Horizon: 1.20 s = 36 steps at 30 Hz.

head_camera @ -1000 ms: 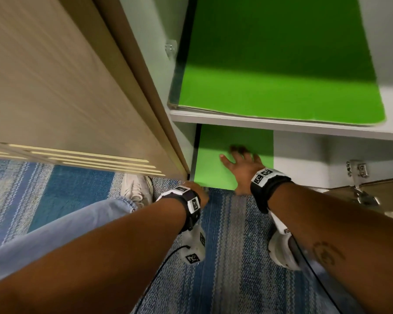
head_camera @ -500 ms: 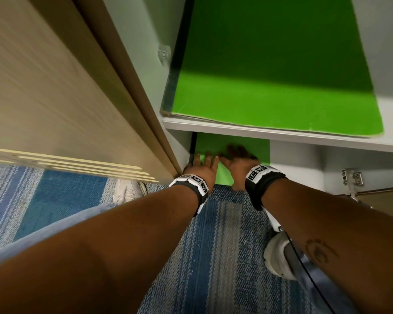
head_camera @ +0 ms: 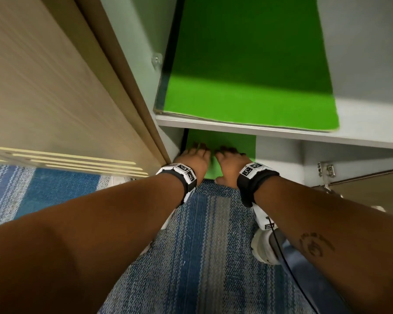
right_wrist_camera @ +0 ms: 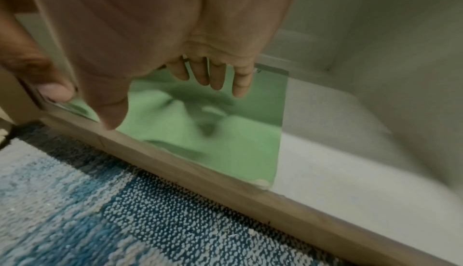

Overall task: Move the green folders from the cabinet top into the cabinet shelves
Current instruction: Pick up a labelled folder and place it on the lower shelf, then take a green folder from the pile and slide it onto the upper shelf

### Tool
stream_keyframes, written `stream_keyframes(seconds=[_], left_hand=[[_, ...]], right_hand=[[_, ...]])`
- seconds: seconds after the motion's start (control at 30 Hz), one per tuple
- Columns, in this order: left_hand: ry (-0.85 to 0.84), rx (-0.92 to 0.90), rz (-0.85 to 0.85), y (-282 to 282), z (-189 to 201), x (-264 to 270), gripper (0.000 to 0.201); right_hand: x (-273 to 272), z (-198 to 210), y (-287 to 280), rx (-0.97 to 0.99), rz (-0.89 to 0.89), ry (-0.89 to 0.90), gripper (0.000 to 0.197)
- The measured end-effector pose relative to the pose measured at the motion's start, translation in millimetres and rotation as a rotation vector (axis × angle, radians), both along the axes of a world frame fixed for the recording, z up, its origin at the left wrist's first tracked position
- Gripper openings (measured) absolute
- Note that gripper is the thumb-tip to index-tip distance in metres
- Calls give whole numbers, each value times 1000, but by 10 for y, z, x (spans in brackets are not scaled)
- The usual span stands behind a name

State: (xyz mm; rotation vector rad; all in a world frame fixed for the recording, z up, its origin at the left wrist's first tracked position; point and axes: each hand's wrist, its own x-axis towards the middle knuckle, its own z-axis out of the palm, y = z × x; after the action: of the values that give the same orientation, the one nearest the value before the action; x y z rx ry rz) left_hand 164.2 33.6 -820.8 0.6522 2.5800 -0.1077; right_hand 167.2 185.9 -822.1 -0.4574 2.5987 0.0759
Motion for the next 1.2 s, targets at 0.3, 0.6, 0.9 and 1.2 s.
stream_keyframes(seconds=[0.3, 0.6, 0.9, 1.2], left_hand=[[93, 237, 89, -18, 1415, 337, 51], [334, 387, 66, -179, 3023, 940, 30], [574, 539, -23, -288, 4577, 1173, 28], [806, 533, -42, -141, 6065, 1189, 22]], right_hand=[[381, 1576, -120, -200, 16, 56, 40], [1052, 3427, -202, -246, 111, 302, 26], [1427, 4961, -273, -294, 136, 539, 21], [1424, 6265, -221, -398, 122, 759, 10]])
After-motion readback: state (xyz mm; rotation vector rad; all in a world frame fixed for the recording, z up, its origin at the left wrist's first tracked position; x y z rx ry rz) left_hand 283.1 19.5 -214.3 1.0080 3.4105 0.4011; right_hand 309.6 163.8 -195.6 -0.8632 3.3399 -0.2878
